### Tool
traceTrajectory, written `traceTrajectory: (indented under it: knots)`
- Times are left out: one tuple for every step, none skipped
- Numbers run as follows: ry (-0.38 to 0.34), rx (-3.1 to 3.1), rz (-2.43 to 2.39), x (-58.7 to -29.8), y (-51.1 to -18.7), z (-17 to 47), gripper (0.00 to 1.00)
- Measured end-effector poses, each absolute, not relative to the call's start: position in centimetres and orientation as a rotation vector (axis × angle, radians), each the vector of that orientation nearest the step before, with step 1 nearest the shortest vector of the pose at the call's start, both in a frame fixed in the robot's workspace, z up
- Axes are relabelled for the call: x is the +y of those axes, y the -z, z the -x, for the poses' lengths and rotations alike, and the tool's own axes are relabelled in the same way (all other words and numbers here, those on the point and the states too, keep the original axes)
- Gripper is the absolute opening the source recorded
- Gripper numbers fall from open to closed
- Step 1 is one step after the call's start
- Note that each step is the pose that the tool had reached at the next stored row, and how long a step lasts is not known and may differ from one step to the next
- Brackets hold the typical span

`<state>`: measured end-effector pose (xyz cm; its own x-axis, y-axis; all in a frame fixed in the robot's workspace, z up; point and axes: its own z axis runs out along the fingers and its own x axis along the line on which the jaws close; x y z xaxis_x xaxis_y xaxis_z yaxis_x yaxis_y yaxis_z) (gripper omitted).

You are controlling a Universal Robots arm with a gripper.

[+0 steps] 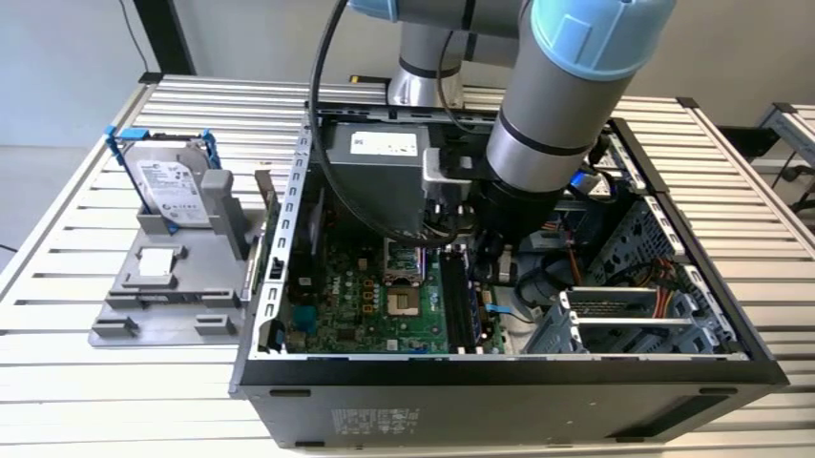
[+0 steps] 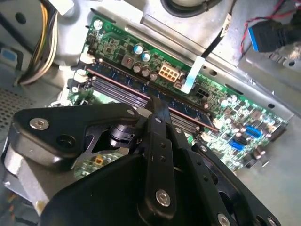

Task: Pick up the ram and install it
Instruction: 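Press down the ram until it locks into place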

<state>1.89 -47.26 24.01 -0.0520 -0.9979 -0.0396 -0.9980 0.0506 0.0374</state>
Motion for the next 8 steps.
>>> traceTrajectory:
  knots:
    - [-0.086,2.258,2.179,-47.26,-24.01,-1.89,0.0]
    - [-0.086,2.242,2.196,-47.27,-24.0,-1.89,0.0]
    - [-0.086,2.229,2.209,-47.28,-23.99,-1.89,0.0]
    - [-0.086,2.226,2.212,-47.31,-23.99,-1.89,0.0]
    - [-0.086,2.226,2.212,-47.31,-23.99,-1.89,0.0]
    - [-0.086,2.226,2.213,-47.31,-23.99,-1.89,0.0]
    - [-0.086,2.226,2.213,-47.33,-23.97,-1.9,0.0]
    - [-0.086,2.226,2.213,-47.42,-23.91,-1.9,0.0]
